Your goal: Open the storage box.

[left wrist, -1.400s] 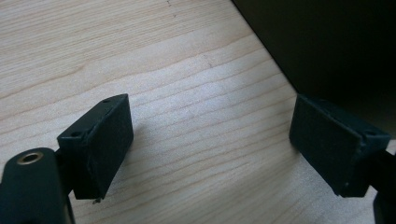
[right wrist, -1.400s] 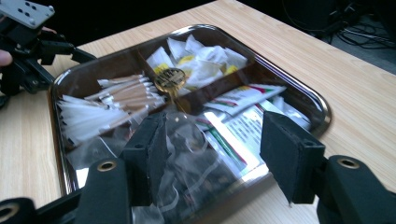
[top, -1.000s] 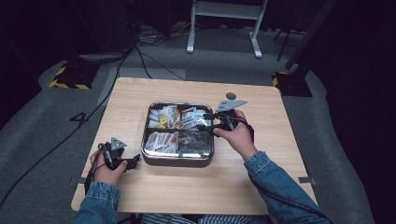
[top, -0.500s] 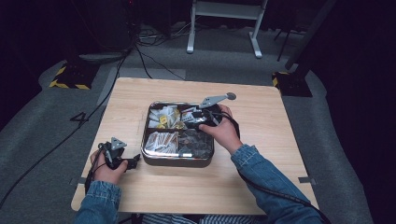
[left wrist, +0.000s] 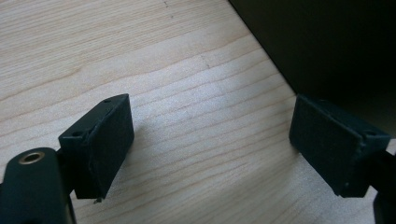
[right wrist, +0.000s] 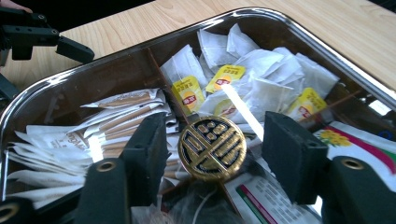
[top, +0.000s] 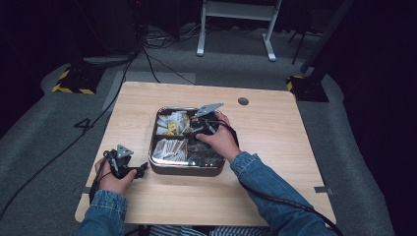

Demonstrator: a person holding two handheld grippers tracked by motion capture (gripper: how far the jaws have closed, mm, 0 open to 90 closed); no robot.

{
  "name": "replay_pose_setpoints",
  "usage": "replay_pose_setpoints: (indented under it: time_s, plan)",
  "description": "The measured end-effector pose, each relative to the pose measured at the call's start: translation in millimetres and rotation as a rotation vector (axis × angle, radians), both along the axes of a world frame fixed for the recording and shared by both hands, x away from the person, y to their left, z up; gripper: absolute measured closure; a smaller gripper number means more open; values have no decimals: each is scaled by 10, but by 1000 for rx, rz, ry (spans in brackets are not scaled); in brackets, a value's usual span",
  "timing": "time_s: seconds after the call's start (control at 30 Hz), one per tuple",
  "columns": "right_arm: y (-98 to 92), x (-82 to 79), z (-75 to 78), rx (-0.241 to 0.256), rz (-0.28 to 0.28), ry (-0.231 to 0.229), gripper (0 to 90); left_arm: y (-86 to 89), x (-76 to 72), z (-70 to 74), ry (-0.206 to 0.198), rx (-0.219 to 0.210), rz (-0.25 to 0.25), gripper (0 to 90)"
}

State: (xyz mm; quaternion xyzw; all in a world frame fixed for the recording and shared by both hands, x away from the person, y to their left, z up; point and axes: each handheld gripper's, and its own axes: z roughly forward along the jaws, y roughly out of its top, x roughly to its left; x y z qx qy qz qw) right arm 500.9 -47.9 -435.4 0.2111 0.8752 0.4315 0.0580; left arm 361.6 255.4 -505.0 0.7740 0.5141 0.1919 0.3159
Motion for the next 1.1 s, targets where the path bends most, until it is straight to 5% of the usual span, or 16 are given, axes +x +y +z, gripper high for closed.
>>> replay_pose_setpoints:
  time_s: [0.3,0.4,0.53,1.1]
  plan:
    - [63,3,-71,-34,12,5,496,0,0,0,0,0,0,141]
    - [82,-31,-73,-65,4,-41,545,-1,0,0,0,1,1,141]
    - [86,-38,-73,-68,4,-46,584,0,0,0,-1,1,1,141]
    - [90,-54,-76,-66,-3,-49,592,-11,4,-2,-6,5,7,143]
